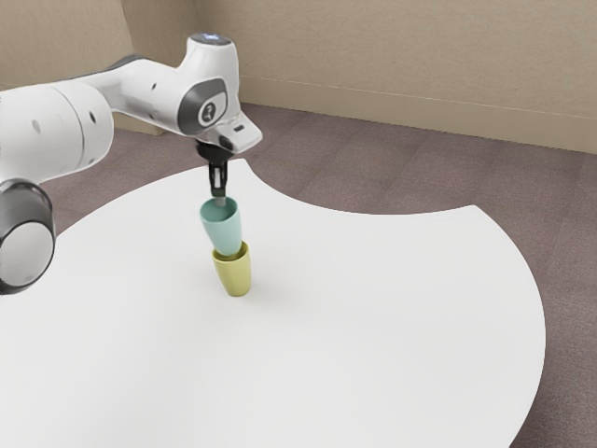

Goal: Place the left cup onto the right cup

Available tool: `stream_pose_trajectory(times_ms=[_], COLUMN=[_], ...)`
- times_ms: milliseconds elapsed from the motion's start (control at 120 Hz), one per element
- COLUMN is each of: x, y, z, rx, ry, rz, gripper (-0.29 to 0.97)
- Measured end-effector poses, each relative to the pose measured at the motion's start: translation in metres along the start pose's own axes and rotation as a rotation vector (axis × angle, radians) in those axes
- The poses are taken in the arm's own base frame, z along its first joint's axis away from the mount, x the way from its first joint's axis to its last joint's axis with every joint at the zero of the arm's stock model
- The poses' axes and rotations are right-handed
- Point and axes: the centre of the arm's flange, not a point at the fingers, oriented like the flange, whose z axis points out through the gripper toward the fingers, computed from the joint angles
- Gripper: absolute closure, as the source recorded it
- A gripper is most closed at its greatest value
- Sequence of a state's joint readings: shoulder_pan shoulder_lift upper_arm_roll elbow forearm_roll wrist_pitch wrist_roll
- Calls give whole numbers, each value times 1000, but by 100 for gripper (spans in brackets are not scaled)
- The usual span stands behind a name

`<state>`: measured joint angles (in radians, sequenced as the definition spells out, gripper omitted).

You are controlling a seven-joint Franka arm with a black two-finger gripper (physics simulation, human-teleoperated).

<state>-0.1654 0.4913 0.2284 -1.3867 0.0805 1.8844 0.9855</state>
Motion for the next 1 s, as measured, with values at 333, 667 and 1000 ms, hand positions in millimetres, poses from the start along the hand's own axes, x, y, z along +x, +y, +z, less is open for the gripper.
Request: stream_pose_trajectory(times_ms=[333, 667, 1000], x=[5, 13, 17], y=[0, 7, 8], z=[5, 11, 38], rx=[4, -10, -46], ry=[2, 2, -17], rz=[21, 39, 37], gripper=[79, 79, 79])
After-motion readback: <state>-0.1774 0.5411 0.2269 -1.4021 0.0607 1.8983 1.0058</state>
